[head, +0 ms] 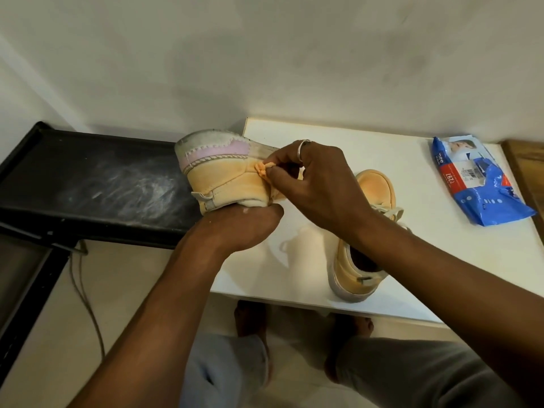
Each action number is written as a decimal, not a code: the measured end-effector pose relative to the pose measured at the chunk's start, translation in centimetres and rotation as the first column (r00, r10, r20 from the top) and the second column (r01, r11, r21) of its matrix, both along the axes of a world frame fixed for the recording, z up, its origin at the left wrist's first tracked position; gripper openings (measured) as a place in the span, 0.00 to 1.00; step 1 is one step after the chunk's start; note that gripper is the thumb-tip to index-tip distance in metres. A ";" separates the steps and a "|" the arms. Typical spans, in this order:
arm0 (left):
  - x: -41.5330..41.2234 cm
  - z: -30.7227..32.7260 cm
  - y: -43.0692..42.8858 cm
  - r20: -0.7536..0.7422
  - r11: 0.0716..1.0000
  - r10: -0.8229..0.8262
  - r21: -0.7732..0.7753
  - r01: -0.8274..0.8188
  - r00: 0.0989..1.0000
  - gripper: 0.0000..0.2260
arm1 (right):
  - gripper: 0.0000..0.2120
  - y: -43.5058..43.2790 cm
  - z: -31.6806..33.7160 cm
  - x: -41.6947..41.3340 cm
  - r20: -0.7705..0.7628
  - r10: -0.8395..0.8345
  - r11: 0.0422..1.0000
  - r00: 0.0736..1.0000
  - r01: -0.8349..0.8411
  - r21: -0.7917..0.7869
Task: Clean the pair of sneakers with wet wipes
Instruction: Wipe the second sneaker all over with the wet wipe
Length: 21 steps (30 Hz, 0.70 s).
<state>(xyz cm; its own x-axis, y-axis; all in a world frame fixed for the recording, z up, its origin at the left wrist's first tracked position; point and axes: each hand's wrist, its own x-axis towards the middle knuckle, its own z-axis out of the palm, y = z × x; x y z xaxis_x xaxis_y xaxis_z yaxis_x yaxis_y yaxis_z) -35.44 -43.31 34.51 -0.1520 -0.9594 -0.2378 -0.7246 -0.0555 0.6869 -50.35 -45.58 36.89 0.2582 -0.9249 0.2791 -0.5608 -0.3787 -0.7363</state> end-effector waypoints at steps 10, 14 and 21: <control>-0.2 0.1 0.4 0.016 0.998 0.022 0.062 -0.023 1.000 0.03 | 0.06 -1.1 0.3 -0.4 -0.055 -0.022 1.000 0.998 0.022 0.002; -0.6 0.3 0.5 -0.013 0.990 -0.006 0.139 0.008 1.000 0.16 | 0.06 0.3 1.4 1.0 -0.029 0.110 0.991 0.994 -0.111 -0.077; -0.2 -0.1 0.4 0.020 0.994 0.023 0.102 -0.025 1.000 0.05 | 0.06 -1.1 0.5 -0.1 -0.067 0.001 0.999 0.998 -0.004 -0.046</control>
<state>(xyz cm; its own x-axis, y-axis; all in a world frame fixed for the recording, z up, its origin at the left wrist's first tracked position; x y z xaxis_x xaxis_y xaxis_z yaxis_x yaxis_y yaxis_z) -35.62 -42.89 34.41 -0.1232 -0.9331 -0.3379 -0.7352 -0.1429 0.6626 -50.49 -46.69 37.34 0.2800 -0.9107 0.3035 -0.6073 -0.4129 -0.6787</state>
